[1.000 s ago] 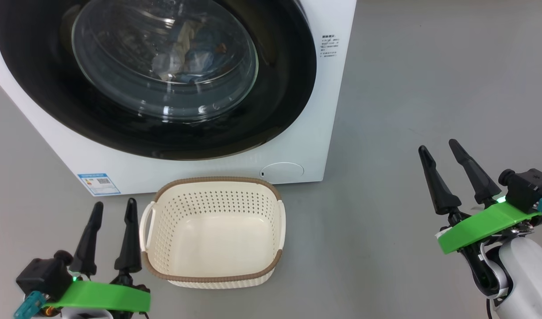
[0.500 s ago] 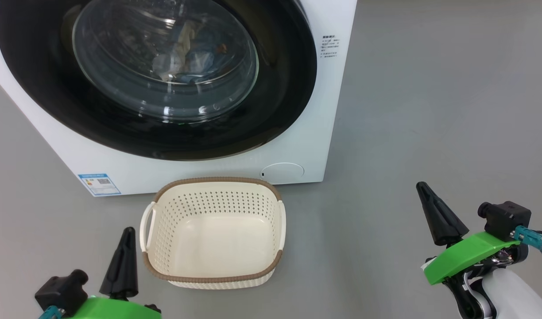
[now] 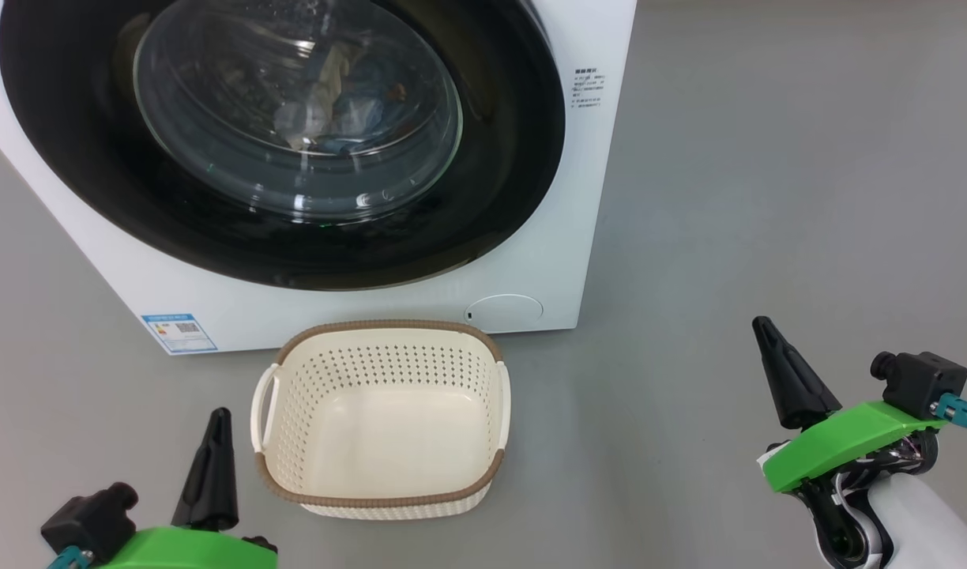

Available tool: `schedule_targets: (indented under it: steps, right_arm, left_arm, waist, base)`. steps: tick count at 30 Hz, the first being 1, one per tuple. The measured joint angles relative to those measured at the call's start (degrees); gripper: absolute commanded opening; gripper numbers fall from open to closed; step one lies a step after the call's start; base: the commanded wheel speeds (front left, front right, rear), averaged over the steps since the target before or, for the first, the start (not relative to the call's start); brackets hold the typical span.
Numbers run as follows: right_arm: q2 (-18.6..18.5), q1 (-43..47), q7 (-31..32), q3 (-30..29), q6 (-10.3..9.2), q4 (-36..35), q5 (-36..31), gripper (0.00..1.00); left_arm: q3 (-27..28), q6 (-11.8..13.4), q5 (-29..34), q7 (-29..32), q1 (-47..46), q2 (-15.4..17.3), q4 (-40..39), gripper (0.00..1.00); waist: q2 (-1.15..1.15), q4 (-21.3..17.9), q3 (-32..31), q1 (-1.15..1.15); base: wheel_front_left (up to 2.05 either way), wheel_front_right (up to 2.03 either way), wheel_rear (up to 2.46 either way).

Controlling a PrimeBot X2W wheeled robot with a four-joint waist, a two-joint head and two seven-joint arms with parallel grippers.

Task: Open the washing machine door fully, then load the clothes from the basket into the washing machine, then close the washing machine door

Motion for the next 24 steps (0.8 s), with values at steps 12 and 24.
schedule_targets:
  steps: [12,24]
  right_arm:
    - [1.2,1.3,1.8,-2.6,0.00,-0.6,5.6,0.00]
    - [2.3,2.2,3.8,-5.0,-0.01,-1.3,11.0,0.00]
  left_arm:
    - [1.1,0.0,-6.4,2.1,0.0,-0.4,0.0,0.00]
    - [2.2,0.0,-12.3,4.0,0.0,-0.9,0.0,0.00]
  waist:
    - [0.00,0.0,-0.4,0.00]
    - [0.00,0.0,-0.9,0.00]
  base:
    - [0.00,0.00,0.00]
    - [0.00,0.00,0.00]
